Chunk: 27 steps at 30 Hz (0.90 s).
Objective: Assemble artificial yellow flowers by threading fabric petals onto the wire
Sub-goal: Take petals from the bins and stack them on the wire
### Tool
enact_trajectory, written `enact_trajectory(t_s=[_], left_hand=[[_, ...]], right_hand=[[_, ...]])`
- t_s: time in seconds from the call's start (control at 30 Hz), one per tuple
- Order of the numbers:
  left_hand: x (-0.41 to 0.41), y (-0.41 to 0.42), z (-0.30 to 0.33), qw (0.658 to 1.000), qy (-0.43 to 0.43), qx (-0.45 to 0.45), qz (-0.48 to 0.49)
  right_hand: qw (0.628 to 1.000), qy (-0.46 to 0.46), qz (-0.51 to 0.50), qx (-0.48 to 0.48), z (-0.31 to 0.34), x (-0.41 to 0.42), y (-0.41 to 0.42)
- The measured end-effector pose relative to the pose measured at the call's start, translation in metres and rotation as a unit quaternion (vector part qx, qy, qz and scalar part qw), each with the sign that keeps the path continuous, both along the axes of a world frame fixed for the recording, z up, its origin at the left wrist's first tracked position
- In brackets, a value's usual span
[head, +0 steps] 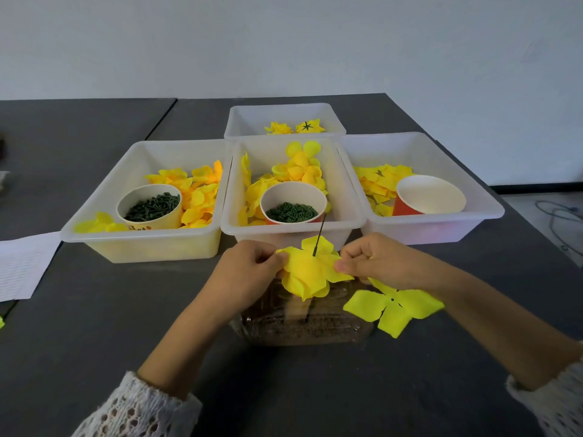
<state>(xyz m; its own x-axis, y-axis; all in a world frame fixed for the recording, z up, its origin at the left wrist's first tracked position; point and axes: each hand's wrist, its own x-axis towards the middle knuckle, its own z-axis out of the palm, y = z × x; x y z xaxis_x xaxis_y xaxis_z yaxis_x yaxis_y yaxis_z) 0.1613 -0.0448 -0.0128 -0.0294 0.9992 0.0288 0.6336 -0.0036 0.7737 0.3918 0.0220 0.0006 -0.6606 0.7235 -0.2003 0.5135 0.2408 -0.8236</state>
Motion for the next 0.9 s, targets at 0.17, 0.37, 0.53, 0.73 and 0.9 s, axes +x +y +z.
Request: enact_trajectory(t_s=[0.17, 0.37, 0.53, 0.73, 0.9], left_hand=[[-0.003, -0.004, 0.012, 1.000, 0.013, -0.019, -0.016], [-0.024, -0.018, 0.057, 0.995, 0.012, 0.061, 0.073], [0.009, -0.034, 0.099, 0.987, -0.150, 0.052, -0.036], [0.042, -0.040, 0.099, 0.990, -0.127, 0.013, -0.058], [0.042, -0.044, 0.102, 0.975, -0.135, -0.039, -0.175]], right_hand=[[0.999, -0.032, -0.018, 0.025, 0.010, 0.006, -0.006], [0.997, -0.053, -0.061, 0.019, 0.069, 0.038, -0.003], [0.979, 0.040, -0.179, 0.084, 0.107, 0.014, -0.008], [0.967, 0.059, -0.219, 0.114, 0.125, -0.014, -0.013], [0.960, 0.074, -0.245, 0.109, 0.121, -0.021, -0.016]])
